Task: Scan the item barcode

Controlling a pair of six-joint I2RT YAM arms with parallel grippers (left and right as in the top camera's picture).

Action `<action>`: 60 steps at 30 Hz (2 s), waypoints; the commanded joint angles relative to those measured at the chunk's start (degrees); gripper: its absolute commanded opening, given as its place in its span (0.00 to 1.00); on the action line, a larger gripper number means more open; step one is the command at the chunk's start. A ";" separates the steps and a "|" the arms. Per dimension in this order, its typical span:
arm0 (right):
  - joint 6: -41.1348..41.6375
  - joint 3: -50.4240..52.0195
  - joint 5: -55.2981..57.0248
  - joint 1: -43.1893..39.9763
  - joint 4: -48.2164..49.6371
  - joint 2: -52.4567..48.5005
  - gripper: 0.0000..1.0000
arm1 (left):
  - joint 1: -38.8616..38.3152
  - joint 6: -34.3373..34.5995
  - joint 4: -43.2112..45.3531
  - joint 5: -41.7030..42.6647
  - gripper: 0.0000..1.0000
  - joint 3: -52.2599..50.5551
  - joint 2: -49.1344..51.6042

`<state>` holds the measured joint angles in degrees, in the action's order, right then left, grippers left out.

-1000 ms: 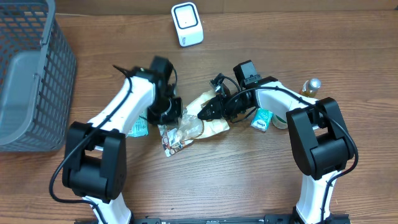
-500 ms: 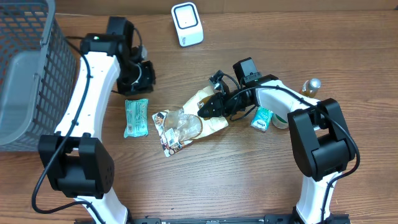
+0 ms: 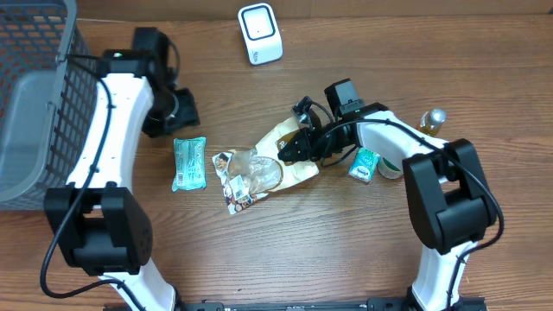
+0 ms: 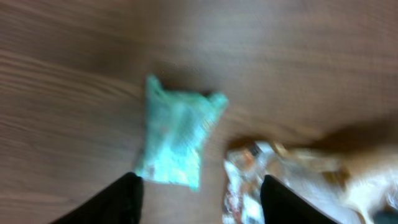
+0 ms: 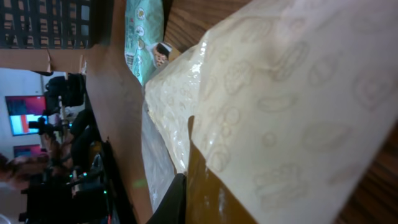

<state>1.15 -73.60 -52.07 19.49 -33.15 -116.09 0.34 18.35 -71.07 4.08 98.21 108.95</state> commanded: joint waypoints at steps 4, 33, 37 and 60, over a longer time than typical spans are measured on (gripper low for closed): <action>-10.51 -8.35 7.82 -0.42 -10.64 7.45 0.04 | 6.91 0.76 4.35 -3.02 1.00 -0.22 0.07; -44.81 -55.78 40.92 9.99 -28.98 6.62 0.04 | 8.31 0.74 4.28 -3.04 1.00 -0.22 0.07; -52.33 -55.74 45.94 12.02 -23.12 4.33 0.04 | 8.31 0.74 4.28 -3.04 1.00 -0.22 0.07; -48.96 -55.74 46.73 12.41 -14.95 -1.38 0.04 | 8.31 0.74 4.28 -3.04 1.00 -0.22 0.07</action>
<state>-48.58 -128.20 -5.52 31.70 -49.91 -118.17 8.99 18.72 -66.81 1.43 98.17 108.95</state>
